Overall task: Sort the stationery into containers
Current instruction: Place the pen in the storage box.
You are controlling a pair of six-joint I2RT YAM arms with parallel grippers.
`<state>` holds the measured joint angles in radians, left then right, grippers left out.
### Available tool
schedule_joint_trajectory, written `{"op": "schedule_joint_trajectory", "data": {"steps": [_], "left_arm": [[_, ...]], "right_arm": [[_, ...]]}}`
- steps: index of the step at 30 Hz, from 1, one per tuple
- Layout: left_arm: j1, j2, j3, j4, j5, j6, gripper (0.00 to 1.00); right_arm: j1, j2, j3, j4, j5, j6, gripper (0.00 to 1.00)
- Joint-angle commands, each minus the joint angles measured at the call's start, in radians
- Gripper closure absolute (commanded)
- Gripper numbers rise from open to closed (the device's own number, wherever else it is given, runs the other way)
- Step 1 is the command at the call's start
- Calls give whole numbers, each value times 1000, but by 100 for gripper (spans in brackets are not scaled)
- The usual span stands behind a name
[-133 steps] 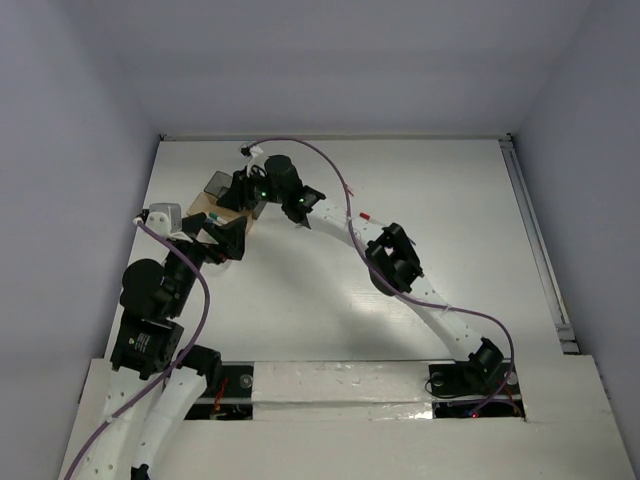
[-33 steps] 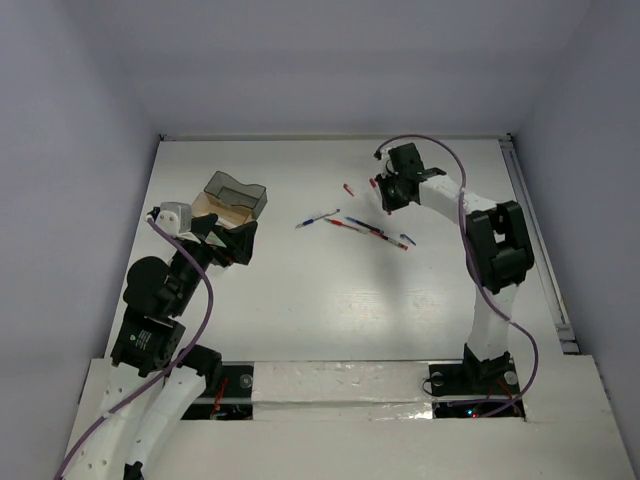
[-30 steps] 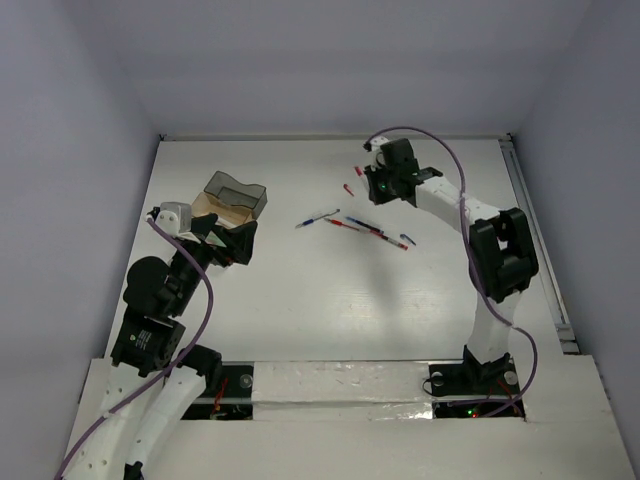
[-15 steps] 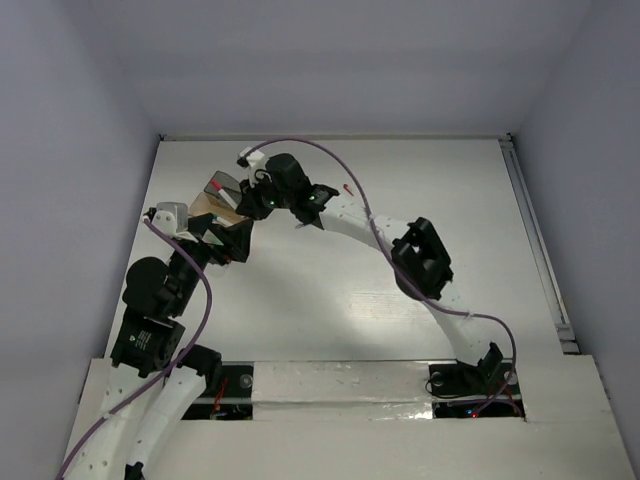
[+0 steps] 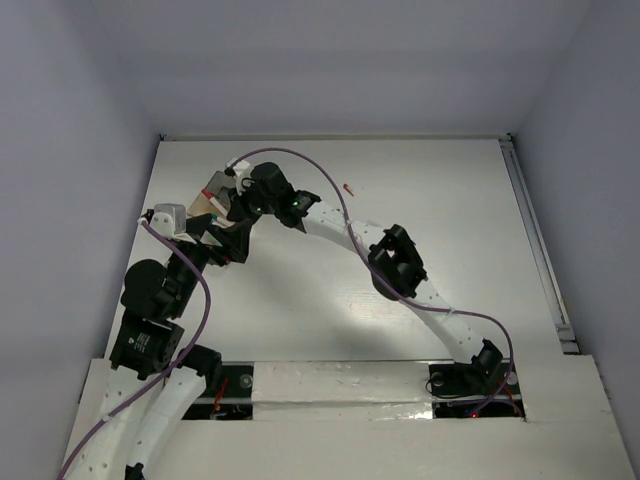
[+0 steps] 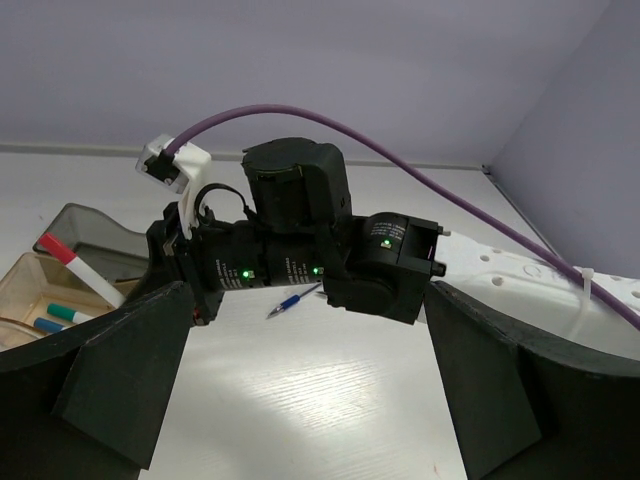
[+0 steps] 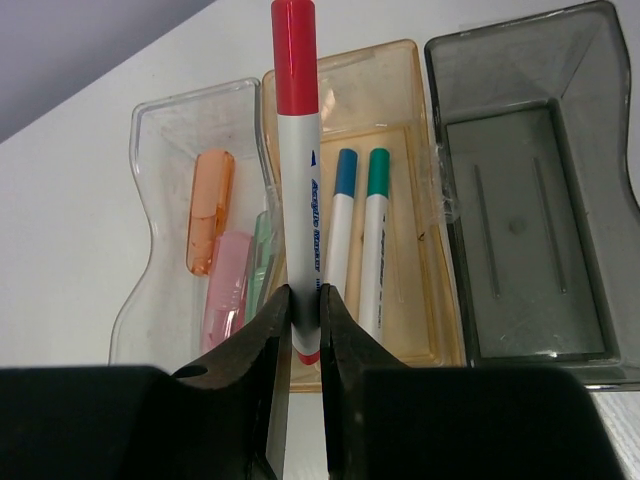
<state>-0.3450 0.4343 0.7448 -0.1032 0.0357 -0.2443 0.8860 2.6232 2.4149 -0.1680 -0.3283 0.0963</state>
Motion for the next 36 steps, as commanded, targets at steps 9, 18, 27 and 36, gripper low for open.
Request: {"op": "schedule_joint_trajectory", "data": {"steps": [9,18,27,36], "left_arm": [[5,-9,-1,37,1,-3,1],[5,-8,-1,37,1,-4,1],[5,-9,-2,39,0,-4,1],[5,-11,-4,40,6,-4,1]], "right_arm": [[21,8,39,4,2,-47,89],[21,-34,-8,44,9,-47,67],[-18,-218,-253,172,44,-15,67],[-238,-669,-833,383,44,69,68]]}}
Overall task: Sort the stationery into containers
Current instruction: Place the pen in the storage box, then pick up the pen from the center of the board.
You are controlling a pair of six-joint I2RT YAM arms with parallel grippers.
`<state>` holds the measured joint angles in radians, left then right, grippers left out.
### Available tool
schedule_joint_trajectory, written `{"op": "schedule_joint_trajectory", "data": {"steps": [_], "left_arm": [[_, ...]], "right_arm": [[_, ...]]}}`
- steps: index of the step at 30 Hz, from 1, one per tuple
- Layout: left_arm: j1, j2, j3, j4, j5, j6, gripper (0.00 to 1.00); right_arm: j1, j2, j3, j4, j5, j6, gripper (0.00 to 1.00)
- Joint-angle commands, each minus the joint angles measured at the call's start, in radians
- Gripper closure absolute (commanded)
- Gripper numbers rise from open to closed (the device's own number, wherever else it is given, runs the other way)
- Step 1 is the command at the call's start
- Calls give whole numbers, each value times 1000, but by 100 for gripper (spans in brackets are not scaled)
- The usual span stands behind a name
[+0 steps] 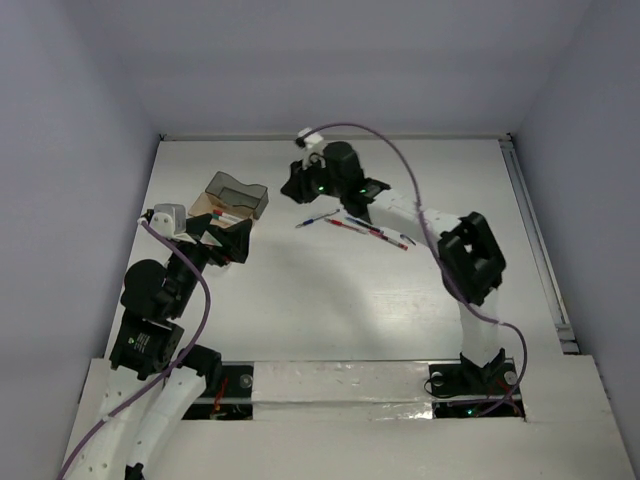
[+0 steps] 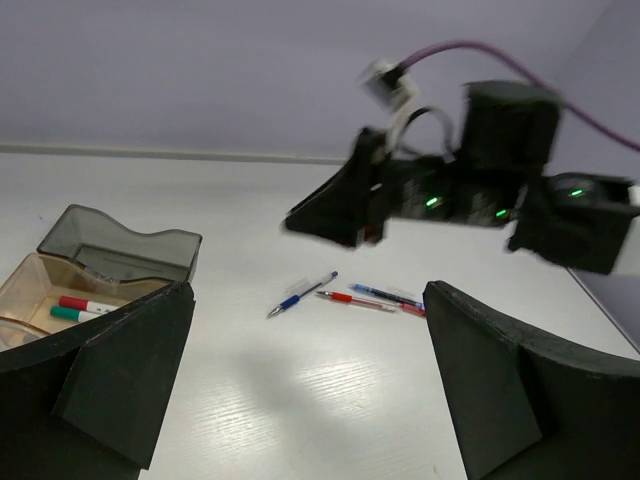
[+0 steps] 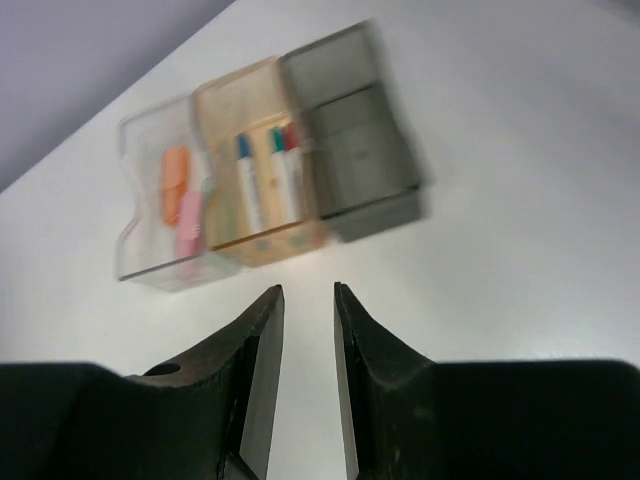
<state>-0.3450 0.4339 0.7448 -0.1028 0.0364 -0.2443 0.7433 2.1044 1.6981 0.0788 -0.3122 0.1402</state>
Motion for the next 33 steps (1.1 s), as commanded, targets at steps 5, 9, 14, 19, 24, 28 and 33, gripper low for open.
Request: {"op": "schedule_joint_trajectory", "data": {"steps": [5,9,14,19,24,28,33], "left_arm": [[5,-6,-5,41,8,-6,1],[5,3,-9,45,19,-6,1],[5,16,-9,46,26,-6,1],[5,28,-10,48,30,-7,1],[14,35,-10,48,33,-7,1],[14,39,-12,51,40,-9,1],[23,40,-12,51,46,-10,1]], "right_arm": [[-189,-264,-267,66,122,-19,68],[-231,-307,-319,-49,242,-45,69],[-246,-342,-370,-204,256,-111,74],[-246,-290,-364,-276,109,-208,78],[-246,-201,-258,-385,61,-263,75],[-246,-120,-174,-439,82,-292,66],[-206,-41,-77,-504,139,-330,66]]}}
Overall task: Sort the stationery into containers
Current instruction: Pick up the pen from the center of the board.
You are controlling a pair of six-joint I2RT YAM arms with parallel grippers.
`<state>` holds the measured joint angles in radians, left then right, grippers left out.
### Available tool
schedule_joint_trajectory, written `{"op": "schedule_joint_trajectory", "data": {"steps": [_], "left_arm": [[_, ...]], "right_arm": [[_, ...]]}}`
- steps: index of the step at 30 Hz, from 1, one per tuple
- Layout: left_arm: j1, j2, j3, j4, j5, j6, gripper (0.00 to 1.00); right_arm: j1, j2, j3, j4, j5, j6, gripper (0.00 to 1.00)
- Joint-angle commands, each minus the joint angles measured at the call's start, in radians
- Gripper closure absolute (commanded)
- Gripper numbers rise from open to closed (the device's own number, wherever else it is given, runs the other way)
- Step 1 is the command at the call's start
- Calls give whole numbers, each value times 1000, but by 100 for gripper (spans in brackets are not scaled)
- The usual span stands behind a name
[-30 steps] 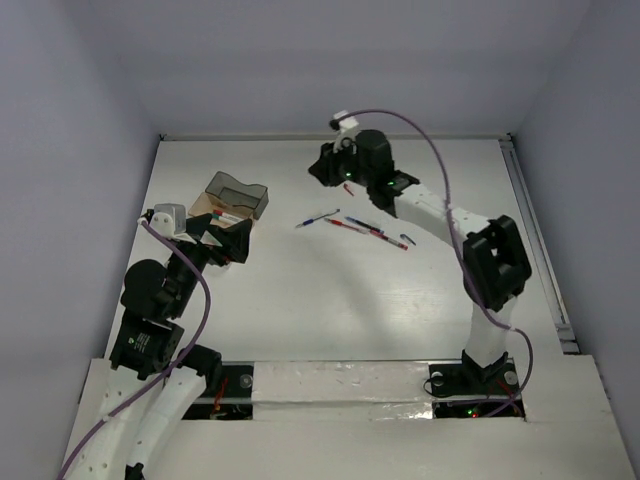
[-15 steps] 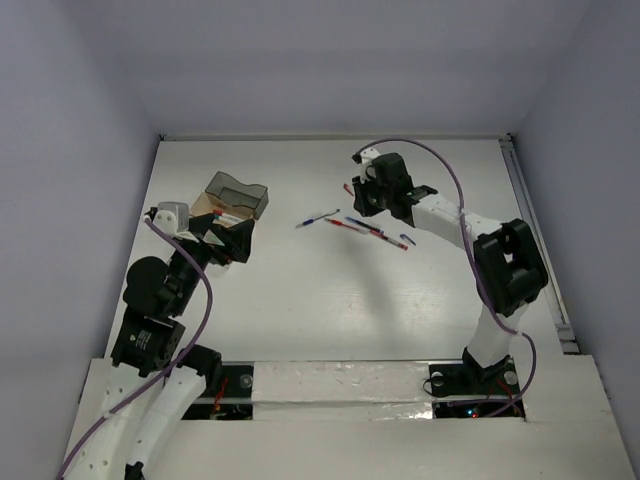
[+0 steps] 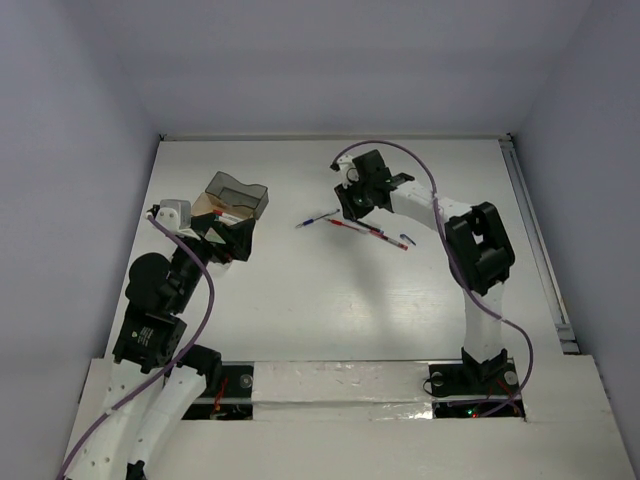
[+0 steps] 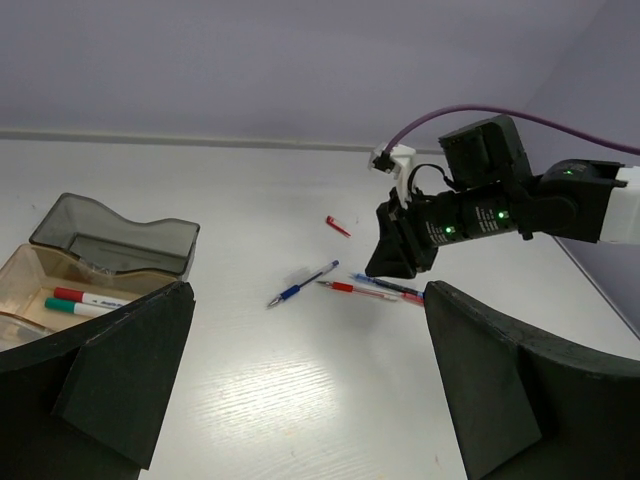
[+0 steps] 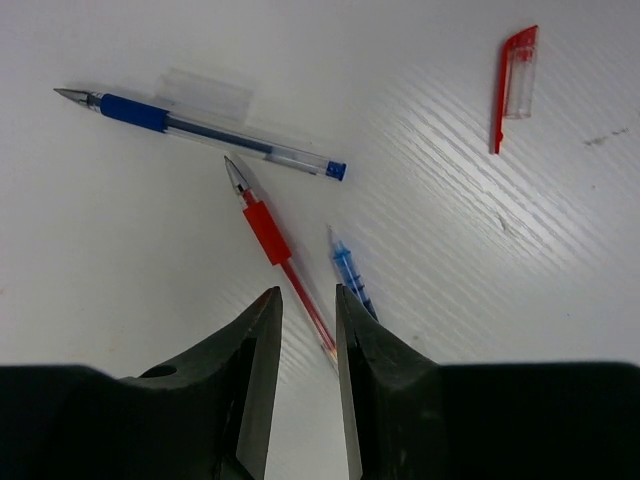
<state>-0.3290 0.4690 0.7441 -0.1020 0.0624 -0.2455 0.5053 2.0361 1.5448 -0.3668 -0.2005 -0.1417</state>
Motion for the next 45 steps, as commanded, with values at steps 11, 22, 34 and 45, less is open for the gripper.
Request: {"op": "schedule_joint_trajectory", "data": {"steps": [11,22,34,45], "left_arm": [[7,3,-9,48,24,-6,1],[7,-1,-9,48,22,-8,1],[7,-7,-15,53,20,-14,1],[16,101,-20,71,200,-60,1]], "right_arm": [[53,111,149,-112,79,-81,65],[93,173,170,-159,99,-75,74],[121,63,69,-139,43,-33,99],[131,-286,-216,259,-177,284,100]]}}
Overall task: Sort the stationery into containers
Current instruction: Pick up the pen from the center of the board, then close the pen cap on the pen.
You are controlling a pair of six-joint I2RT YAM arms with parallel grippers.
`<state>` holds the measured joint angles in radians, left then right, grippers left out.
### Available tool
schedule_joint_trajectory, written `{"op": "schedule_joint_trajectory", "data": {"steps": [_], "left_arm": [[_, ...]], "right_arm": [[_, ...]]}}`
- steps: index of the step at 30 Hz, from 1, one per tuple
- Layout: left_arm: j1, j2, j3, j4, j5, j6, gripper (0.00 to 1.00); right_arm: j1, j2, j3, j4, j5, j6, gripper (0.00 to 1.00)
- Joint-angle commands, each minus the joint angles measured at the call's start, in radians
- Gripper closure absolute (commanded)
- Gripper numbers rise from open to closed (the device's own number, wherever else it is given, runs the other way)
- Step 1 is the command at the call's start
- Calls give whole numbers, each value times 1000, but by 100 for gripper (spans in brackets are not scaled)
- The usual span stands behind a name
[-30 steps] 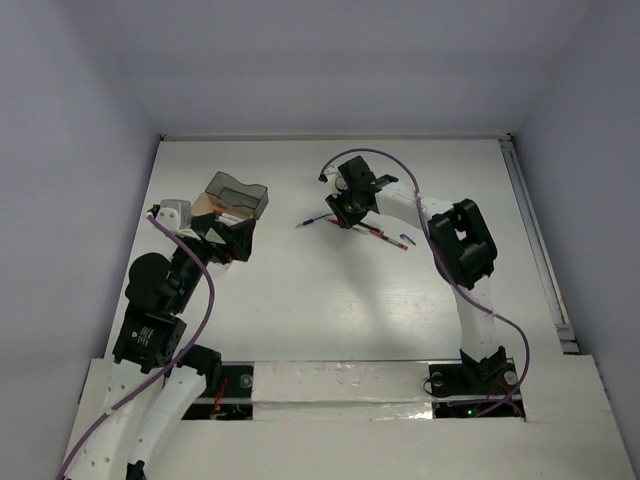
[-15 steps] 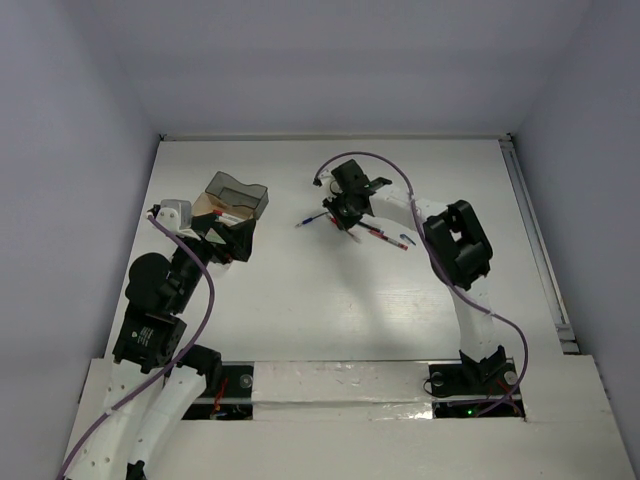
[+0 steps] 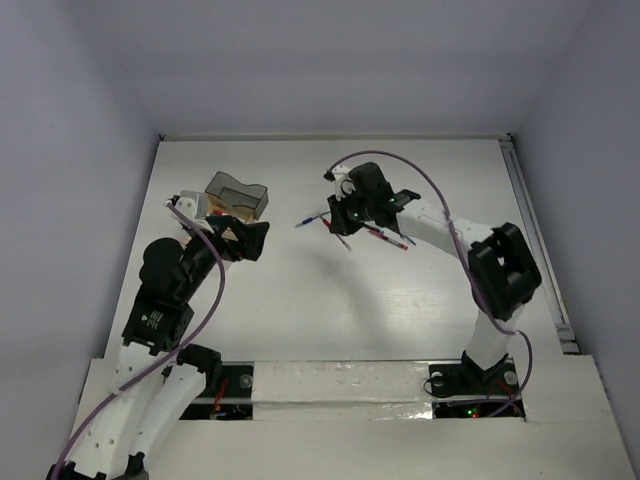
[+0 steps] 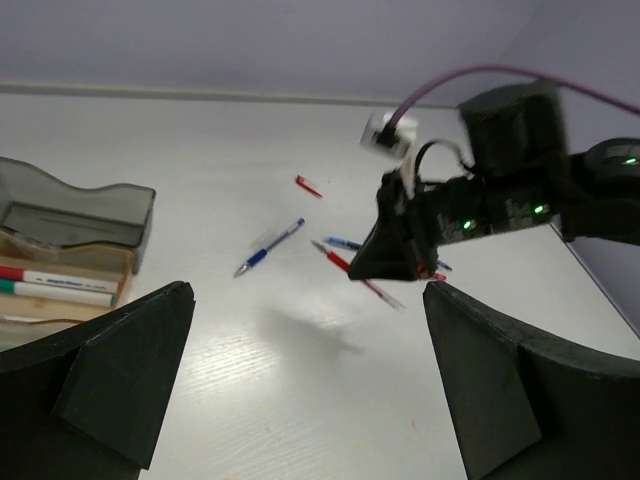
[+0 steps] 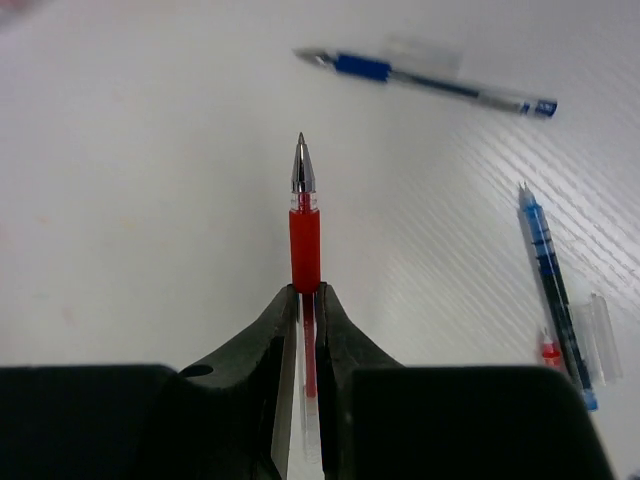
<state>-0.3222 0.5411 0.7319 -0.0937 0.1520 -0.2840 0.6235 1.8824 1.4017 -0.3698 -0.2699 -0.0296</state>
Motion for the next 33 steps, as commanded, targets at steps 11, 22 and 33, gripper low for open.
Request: {"op": "schedule_joint_trajectory", "data": {"steps": [11,22,33], "left_arm": [[49,66,-54,202,330,-115,26],[104,145,-66,238,406,-162,49],[123,174,-89,334,540,-211,57]], "right_arm": [[111,-279,-328,1138,-107,720,100],[165,-287,-392,1394,-64,844,100],[197,-198,-339,1493,-103,930,100]]}}
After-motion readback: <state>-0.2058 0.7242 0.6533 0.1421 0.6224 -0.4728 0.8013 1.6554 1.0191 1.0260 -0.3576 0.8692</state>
